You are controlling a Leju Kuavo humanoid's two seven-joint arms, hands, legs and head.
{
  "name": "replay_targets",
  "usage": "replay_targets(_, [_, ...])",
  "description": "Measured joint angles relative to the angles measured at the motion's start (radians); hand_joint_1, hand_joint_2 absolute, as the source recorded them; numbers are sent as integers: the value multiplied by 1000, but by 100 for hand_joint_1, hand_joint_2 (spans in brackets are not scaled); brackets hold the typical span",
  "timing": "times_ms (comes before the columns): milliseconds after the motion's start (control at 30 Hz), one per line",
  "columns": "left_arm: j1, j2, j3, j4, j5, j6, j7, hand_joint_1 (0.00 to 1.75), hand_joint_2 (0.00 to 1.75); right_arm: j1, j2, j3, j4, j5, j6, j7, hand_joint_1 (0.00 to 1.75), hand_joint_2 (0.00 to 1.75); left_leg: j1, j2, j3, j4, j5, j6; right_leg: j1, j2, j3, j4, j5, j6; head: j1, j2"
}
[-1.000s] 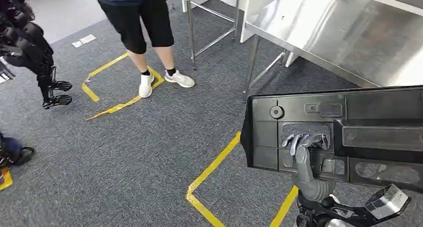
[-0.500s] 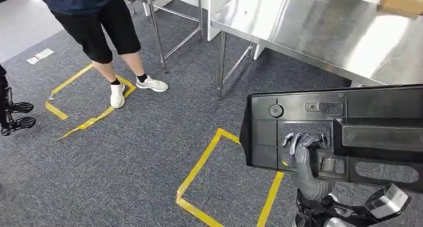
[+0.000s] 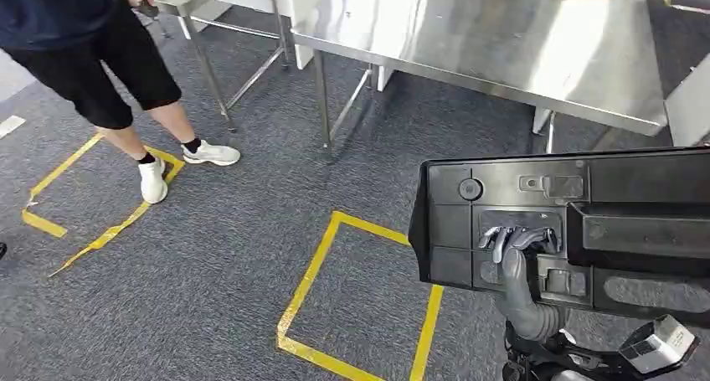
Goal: Take the parts from the cabinet and place them on the table.
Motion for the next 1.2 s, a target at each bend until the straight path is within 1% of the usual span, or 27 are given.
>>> replay_targets(33, [0, 0, 0, 0, 3, 7, -6, 0, 175, -3, 0, -1, -3, -1, 0, -3, 175, 175, 1, -58, -16, 41, -34, 0, 3, 11, -2, 0, 4, -9, -3, 0])
replay_targets(67, [0, -3, 0, 0, 7, 16, -11, 0, 175, -5, -1, -1, -3, 0, 0, -3, 175, 175, 2, -92, -46, 111, -77, -1, 5, 19, -3, 0, 4, -14, -6, 0])
replay_targets(100, [1, -7, 0, 0, 12, 27, -13, 0, 175, -2, -1, -1, -3, 0, 0, -2, 175, 175, 2, -111, -88, 200, -119, -3, 6, 32, -4, 0, 5, -18, -9, 0])
replay_targets(133, [3, -10, 1, 0, 13, 33, -14, 0, 175, 0, -2, -1, -2, 0, 0, -2, 175, 175, 2, -117, -126, 271, -144, -5, 8, 46, -5, 0, 5, -18, -9, 0])
replay_targets(167, [3, -13, 1, 0, 14, 39, -16, 0, 175, 1, -3, -1, -2, -2, 0, -2, 175, 175, 3, -117, -149, 307, -144, -6, 9, 61, -5, 1, 5, -18, -9, 0])
replay_targets(200, [3, -15, 1, 0, 15, 42, -18, 0, 175, 2, -4, -1, -2, -2, 0, -3, 175, 175, 4, -117, -147, 291, -119, -5, 9, 75, -4, 2, 5, -18, -9, 0])
replay_targets(267, [2, -16, 1, 0, 20, 48, -22, 0, 175, 2, -4, -1, -2, -3, 0, -3, 175, 175, 9, -125, -86, 149, -22, -7, 5, 105, 0, 6, 4, -17, -9, 0])
replay_targets(300, [2, -17, 1, 0, 21, 51, -23, 0, 175, 1, -4, -1, -2, -3, 0, -3, 175, 175, 16, -152, -47, 58, 23, -9, 4, 119, -2, 12, 0, -10, -10, 0])
replay_targets(333, [2, -18, 1, 1, 21, 54, -23, 0, 175, 0, -4, -1, -2, -4, 1, -4, 175, 175, 23, -206, -31, 22, 13, -10, 9, 128, -9, 19, -3, -4, -9, 0])
replay_targets(367, [2, -20, 1, 1, 21, 56, -24, 0, 175, -3, -4, -1, -2, -3, 1, -5, 175, 175, 21, -204, -33, 17, 12, -7, 14, 141, -19, 26, -5, 3, -9, 0])
replay_targets(400, [2, -21, 1, 1, 21, 57, -24, 0, 175, -3, -4, 0, -3, -4, 1, -5, 175, 175, 14, -191, -36, 18, 12, -1, 11, 149, -25, 23, 0, 11, -8, 0])
replay_targets(467, [-1, -22, 1, 1, 20, 59, -27, 0, 175, -1, -5, 0, -3, -5, 1, -8, 175, 175, 11, -174, -34, 14, 17, 16, 6, 166, -31, 14, 7, 24, -9, 0])
replay_targets(500, [-1, -24, 1, 1, 19, 60, -29, 0, 175, 0, -7, 0, -3, -5, 1, -8, 175, 175, 17, -162, -32, 6, 25, 28, 7, 140, -38, 24, 3, 28, -9, 0])
replay_targets(533, [-3, -23, 1, 1, 18, 63, -31, 0, 175, -1, -8, -1, -3, -6, 1, -10, 175, 175, 15, -158, -31, 4, 26, 33, 13, 80, -49, 52, -13, 27, -5, 0])
replay_targets(567, [-2, -23, 1, 1, 18, 66, -31, 0, 175, -5, -9, -1, -3, -6, 1, -10, 175, 175, 14, -148, -32, 4, 27, 39, 14, 52, -80, 112, -46, 22, 4, 0])
replay_targets(633, [1, -25, 1, 1, 16, 68, -32, 0, 175, -3, -10, 0, -3, -5, 2, -10, 175, 175, 11, -129, -36, 5, 27, 40, 13, 40, -166, 290, -118, 16, 5, 0])
replay_targets(667, [2, -25, 1, 1, 16, 69, -31, 0, 175, -2, -11, 0, -3, -5, 2, -10, 175, 175, 11, -121, -37, 5, 27, 40, 13, 40, -192, 346, -132, 20, 5, 0])
replay_targets(700, [2, -25, 1, 1, 16, 69, -31, 0, 175, -2, -13, 0, -2, -5, 2, -10, 175, 175, 11, -115, -37, 5, 27, 40, 11, 39, -193, 346, -125, 28, 5, 0])
replay_targets(733, [2, -26, 1, 1, 16, 70, -32, 0, 175, -2, -13, 0, -2, -5, 2, -10, 175, 175, 11, -111, -36, 5, 26, 39, 9, 38, -165, 297, -102, 39, 5, 0])
replay_targets(800, [0, -28, 1, 1, 14, 70, -32, 0, 175, -3, -13, 0, -3, -5, 3, -11, 175, 175, 13, -108, -32, 5, 24, 35, 6, 30, -59, 101, -34, 57, 5, 0])
replay_targets(833, [-1, -29, 1, 1, 13, 72, -32, 0, 175, -4, -14, 0, -3, -3, 3, -11, 175, 175, 12, -107, -30, 5, 24, 30, 5, 22, -15, 17, -16, 55, 8, 0])
replay_targets(867, [0, -29, 1, 1, 13, 75, -32, 0, 175, -4, -14, 0, -3, -2, 4, -11, 175, 175, 4, -107, -30, 5, 20, 21, 20, 24, -14, 16, -11, 42, 8, 0])
replay_targets(900, [0, -28, 1, 1, 13, 77, -31, 0, 175, -6, -14, 0, -3, -2, 5, -13, 175, 175, 2, -106, -30, 7, 20, 18, 17, 26, -11, 16, -6, 32, 6, 0])
replay_targets(933, [0, -27, 1, 1, 13, 77, -31, 0, 175, -4, -13, 0, -3, 1, 6, -13, 175, 175, 3, -107, -32, 8, 18, 38, 7, 26, -13, 15, -3, 33, 6, 0])
replay_targets(967, [0, -26, 1, 1, 10, 69, -31, 0, 175, -4, -13, 0, -3, 4, 8, -13, 175, 175, 3, -107, -31, 7, 24, 46, 12, 27, -12, 15, -3, 32, 6, 0])
replay_targets(1100, [0, -17, 0, 1, 2, 42, -34, 0, 175, -4, -11, 1, -3, 19, 12, -10, 175, 175, 5, -107, -23, -10, 30, 33, 16, 27, -12, 16, -3, 25, 6, 0])
replay_targets(1200, [1, -17, 0, 1, 2, 42, -34, 0, 175, -4, -11, 1, -3, 19, 12, -10, 175, 175, 5, -107, -22, -11, 30, 32, 16, 27, -12, 16, -3, 25, 6, 0])
